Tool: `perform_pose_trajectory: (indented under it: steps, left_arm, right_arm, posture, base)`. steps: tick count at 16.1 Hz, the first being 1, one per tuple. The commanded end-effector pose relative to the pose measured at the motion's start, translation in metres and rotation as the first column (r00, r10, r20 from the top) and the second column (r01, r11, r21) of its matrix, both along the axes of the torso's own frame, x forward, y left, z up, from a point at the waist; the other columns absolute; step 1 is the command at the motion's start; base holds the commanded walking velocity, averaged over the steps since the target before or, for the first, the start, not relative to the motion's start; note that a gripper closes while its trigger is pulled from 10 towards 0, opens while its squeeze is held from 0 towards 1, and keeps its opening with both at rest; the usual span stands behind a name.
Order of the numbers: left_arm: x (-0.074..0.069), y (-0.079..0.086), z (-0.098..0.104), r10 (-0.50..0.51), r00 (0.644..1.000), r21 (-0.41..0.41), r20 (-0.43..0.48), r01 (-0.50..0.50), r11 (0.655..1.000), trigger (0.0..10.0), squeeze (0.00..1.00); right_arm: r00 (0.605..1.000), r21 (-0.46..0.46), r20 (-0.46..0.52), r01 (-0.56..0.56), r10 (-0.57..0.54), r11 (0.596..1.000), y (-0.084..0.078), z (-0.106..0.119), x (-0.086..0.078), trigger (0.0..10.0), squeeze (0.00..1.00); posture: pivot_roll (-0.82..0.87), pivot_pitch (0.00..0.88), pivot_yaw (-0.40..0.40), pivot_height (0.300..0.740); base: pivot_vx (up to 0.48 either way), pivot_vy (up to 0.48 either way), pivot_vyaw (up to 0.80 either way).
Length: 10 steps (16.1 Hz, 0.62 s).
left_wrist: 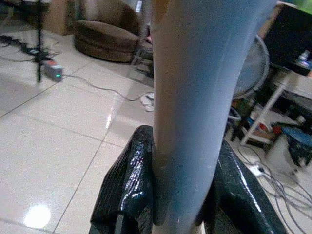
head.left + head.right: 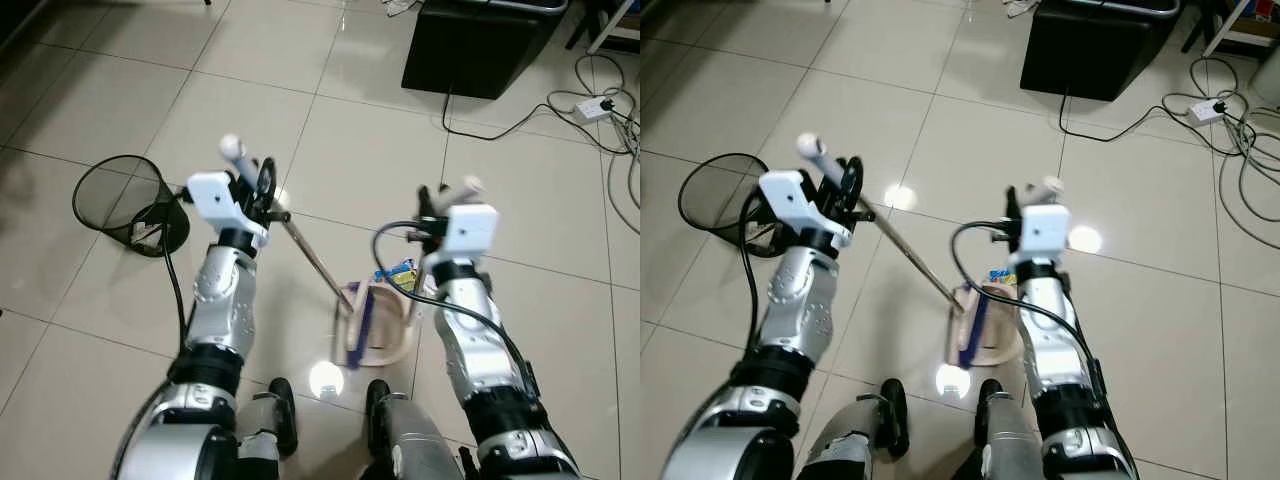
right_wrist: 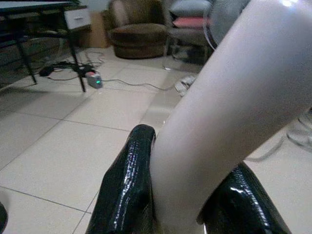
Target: Sweep floor
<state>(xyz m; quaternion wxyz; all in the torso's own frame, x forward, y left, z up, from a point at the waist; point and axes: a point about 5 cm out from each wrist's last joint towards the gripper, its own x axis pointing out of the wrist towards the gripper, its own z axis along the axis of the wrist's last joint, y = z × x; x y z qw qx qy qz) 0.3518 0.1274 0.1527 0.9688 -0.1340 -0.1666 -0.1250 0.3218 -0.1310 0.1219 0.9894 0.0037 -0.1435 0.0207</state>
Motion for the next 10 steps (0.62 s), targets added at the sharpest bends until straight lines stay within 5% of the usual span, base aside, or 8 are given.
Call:
perform_pose_trajectory:
  steps: [1,3,4,8,10]
  left_arm:
    - [0.000,0.001,0.014,-0.072,0.995,0.069,0.067,0.068,0.995,10.0,0.00]
    - [0.003,0.008,0.025,-0.095,0.989,0.143,0.113,0.078,0.987,10.0,0.00]
    - [0.006,0.029,0.049,-0.104,0.976,0.210,0.189,0.063,0.976,10.0,0.00]
    - [0.004,0.087,0.098,-0.021,0.953,0.261,0.302,-0.061,0.963,10.0,0.00]
    - [0.001,0.112,0.091,0.085,0.963,0.304,0.257,-0.164,0.939,10.0,0.00]
  right_arm:
    - [1.000,0.088,-0.029,-0.009,0.012,0.996,0.002,-0.007,-0.003,10.0,0.00]
    - [1.000,0.109,-0.031,0.008,-0.005,0.994,-0.003,-0.006,-0.001,10.0,0.00]
    - [1.000,0.129,-0.020,0.025,-0.022,0.991,-0.011,-0.002,0.001,10.0,0.00]
    - [0.998,0.152,-0.023,0.055,-0.052,0.987,-0.025,0.009,0.007,10.0,0.00]
    - [0.999,0.160,0.006,0.044,-0.046,0.986,-0.030,0.024,0.011,10.0,0.00]
  posture:
    - [0.03,0.278,0.068,0.740]
    - [0.03,0.257,0.070,0.740]
    - [0.04,0.227,0.067,0.740]
    - [0.03,0.155,0.055,0.740]
    - [0.03,0.122,0.055,0.740]
  base:
    - [0.000,0.000,0.00]
    - [0.000,0.000,0.00]
    - [0.000,0.000,0.00]
    - [0.000,0.000,0.00]
    - [0.000,0.000,0.00]
